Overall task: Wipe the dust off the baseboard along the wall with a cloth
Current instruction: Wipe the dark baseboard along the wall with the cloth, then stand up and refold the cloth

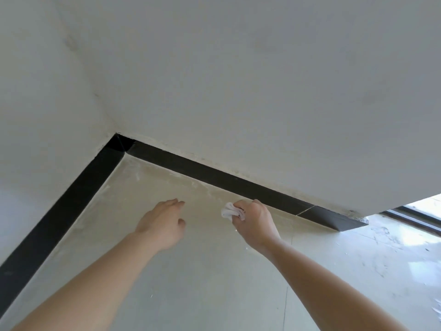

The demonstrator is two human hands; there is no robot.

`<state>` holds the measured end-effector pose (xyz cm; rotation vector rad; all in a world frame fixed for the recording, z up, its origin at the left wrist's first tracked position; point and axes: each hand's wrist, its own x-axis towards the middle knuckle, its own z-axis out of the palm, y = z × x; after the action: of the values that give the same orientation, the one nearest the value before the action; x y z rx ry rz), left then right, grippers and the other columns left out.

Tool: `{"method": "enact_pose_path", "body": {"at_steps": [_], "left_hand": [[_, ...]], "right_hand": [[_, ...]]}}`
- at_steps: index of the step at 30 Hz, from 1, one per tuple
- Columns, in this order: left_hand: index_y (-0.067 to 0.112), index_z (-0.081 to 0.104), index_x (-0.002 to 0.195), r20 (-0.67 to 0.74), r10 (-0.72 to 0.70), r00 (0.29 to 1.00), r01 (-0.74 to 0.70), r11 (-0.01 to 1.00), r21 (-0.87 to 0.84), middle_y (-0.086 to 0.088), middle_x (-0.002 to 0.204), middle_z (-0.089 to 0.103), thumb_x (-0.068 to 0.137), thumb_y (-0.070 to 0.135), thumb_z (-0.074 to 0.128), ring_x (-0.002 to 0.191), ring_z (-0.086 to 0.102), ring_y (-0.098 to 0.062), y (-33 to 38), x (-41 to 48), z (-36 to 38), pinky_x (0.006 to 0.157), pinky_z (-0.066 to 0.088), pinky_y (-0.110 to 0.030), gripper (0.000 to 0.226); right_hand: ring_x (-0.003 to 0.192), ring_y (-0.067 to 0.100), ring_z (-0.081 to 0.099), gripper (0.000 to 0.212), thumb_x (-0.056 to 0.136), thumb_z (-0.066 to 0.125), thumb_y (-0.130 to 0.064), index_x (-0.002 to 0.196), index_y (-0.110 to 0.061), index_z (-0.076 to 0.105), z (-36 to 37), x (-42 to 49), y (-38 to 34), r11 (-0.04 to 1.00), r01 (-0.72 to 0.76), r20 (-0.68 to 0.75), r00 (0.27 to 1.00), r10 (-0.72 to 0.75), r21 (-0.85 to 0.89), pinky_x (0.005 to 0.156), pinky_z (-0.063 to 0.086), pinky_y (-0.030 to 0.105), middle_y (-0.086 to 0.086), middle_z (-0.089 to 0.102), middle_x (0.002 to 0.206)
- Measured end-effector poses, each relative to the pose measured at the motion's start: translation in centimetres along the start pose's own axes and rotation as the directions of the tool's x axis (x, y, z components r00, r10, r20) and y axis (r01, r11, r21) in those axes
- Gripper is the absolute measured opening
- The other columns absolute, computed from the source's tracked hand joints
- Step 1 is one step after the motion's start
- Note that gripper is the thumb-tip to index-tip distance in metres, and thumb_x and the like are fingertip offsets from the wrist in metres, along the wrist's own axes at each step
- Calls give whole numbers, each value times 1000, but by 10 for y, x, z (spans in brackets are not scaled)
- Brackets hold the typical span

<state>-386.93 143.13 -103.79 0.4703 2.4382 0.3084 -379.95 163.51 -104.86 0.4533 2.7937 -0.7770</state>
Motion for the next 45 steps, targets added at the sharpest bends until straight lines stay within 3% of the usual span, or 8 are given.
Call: {"method": "enact_pose_path", "body": {"at_steps": [8, 12, 16, 19, 22, 25, 33, 45], "left_hand": [[18, 27, 151, -26, -151, 988, 136, 945, -297, 4, 156, 28, 98, 20, 37, 141, 27, -15, 45, -194, -152, 111, 31, -31, 54], [18, 27, 151, -70, -245, 967, 197, 893, -404, 1, 155, 30, 99, 22, 39, 139, 32, -17, 79, -309, -243, 109, 35, -33, 54], [17, 28, 151, -124, -300, 946, 220, 873, -435, 0, 153, 33, 100, 25, 40, 139, 34, -16, 110, -424, -294, 111, 34, -31, 53], [16, 30, 150, -176, -421, 890, 290, 819, -495, 0, 153, 34, 100, 25, 40, 139, 32, -16, 128, -503, -302, 112, 32, -31, 52], [17, 34, 148, -223, -608, 762, 400, 712, -577, 1, 151, 38, 99, 25, 41, 138, 33, -17, 144, -582, -296, 112, 30, -32, 51], [20, 37, 147, -225, -744, 629, 416, 567, -712, 3, 149, 40, 97, 23, 42, 138, 31, -15, 162, -653, -281, 113, 26, -31, 50], [23, 42, 143, -193, -946, 259, 248, 258, -934, 6, 148, 41, 96, 20, 41, 133, 38, -12, 171, -832, -244, 110, 29, -28, 48], [24, 40, 145, 29, -966, -255, 118, -61, -991, 6, 145, 46, 99, 25, 42, 121, 50, -12, 184, -1224, -51, 100, 34, -22, 46]], "right_hand": [[55, 12, 37, 11, 82, 56, -10, 75, -4, 61, -170, -104, -169, 963, -33, 103, 995, 6, 266, 44, 31, 11, -2, 46, 59], [50, 12, 25, 24, 81, 58, -13, 60, -9, 46, -271, -174, -260, 945, -14, 157, 987, -39, 325, 40, 24, 14, -5, 32, 53], [48, 8, 35, 20, 81, 58, -15, 62, -16, 54, -342, -248, -319, 950, 85, 261, 951, -168, 301, 43, 28, 14, -7, 44, 53], [46, 6, 38, 31, 82, 60, -17, 55, -28, 49, -381, -293, -347, 935, 185, 296, 914, -276, 301, 42, 29, 12, -12, 45, 47], [51, 7, 36, 22, 82, 63, -20, 61, -14, 59, -405, -337, -374, 906, 252, 361, 855, -374, 341, 49, 28, 17, 1, 50, 52], [59, 11, 45, 15, 82, 64, -21, 82, -7, 69, -415, -386, -405, 867, 347, 453, 747, -486, 358, 55, 36, 24, 12, 67, 74], [82, 16, 66, 9, 80, 64, -19, 77, -25, 68, -395, -557, -508, 660, 612, 567, 384, -729, 435, 73, 51, 28, -5, 72, 80], [72, 11, 61, 13, 76, 65, -14, 86, -10, 72, -258, -972, -587, 449, 636, 694, -195, -693, 627, 69, 45, 23, 8, 73, 85]]}}
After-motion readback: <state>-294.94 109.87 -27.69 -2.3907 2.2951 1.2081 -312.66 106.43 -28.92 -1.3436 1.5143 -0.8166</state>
